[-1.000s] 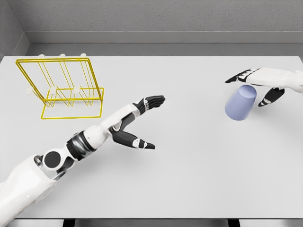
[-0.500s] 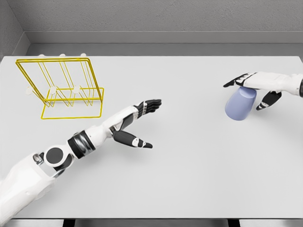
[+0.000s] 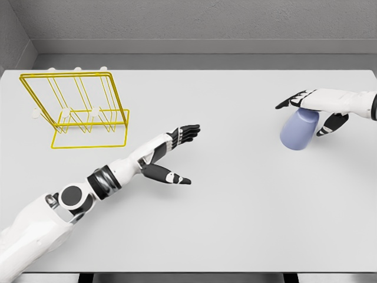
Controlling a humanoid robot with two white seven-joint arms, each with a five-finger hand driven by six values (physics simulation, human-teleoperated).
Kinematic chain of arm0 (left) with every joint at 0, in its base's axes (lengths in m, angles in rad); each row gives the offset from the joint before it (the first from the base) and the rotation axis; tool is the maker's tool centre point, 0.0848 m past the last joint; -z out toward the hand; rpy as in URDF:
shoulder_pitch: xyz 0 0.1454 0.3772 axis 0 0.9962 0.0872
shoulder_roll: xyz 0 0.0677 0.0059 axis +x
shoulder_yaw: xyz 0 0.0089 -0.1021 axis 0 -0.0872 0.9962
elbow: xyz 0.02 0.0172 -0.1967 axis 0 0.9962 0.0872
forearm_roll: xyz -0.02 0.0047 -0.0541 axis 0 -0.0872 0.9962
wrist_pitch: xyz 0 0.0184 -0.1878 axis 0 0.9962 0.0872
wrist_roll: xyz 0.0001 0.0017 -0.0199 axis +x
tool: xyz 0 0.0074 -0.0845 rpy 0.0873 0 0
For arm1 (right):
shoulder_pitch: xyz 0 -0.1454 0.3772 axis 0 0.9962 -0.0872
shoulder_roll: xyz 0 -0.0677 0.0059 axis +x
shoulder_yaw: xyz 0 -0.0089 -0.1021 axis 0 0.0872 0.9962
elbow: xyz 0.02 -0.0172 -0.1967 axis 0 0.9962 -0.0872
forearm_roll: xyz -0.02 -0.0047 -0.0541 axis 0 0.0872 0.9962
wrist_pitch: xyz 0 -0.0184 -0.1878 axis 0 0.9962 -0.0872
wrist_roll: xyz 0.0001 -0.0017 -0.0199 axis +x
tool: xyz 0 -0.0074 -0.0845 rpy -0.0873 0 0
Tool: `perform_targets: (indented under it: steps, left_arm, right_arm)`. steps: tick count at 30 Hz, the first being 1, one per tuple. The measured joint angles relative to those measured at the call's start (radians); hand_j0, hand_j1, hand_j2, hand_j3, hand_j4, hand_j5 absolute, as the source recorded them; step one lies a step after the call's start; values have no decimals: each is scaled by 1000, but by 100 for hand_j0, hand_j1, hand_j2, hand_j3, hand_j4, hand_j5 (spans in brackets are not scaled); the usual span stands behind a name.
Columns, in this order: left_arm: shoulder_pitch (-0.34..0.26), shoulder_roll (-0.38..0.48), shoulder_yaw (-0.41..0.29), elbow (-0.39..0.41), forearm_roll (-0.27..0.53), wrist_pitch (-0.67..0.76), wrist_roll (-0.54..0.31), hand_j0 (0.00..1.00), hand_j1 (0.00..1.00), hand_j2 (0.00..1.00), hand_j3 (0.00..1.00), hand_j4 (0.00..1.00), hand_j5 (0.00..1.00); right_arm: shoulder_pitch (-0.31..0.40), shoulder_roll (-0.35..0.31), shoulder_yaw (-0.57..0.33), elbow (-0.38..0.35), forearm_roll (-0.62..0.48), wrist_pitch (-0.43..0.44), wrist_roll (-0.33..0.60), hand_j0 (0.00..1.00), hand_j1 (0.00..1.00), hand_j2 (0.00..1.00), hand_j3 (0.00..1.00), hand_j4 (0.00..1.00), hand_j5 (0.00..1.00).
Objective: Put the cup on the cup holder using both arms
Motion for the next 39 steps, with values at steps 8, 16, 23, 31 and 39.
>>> perform_targets:
  steps: [8,16,23,31,39]
  left_arm:
    - [0,-14,0,11,-7,-1,1,100,100,100,100,100,100]
    - [2,-17,0,11,-7,-3,1,100,100,100,100,100,100]
    - [11,-24,2,12,-7,-2,2,100,100,100,100,100,100]
    - [11,-30,12,29,-6,0,3,100,100,100,100,100,100]
    - [14,-64,46,83,-4,6,2,100,100,100,100,100,100]
  right_arm:
    - [2,-3,-2,2,-10,3,2,79,79,79,79,79,79]
    - [3,-6,5,5,-31,13,1,70,70,70,70,70,70]
    - [1,-6,8,5,-36,16,-1,67,67,67,67,67,67]
    - [-2,-6,11,3,-29,15,-2,66,66,66,66,66,66]
    - [-15,-5,19,-2,-8,4,-2,65,65,65,65,65,65]
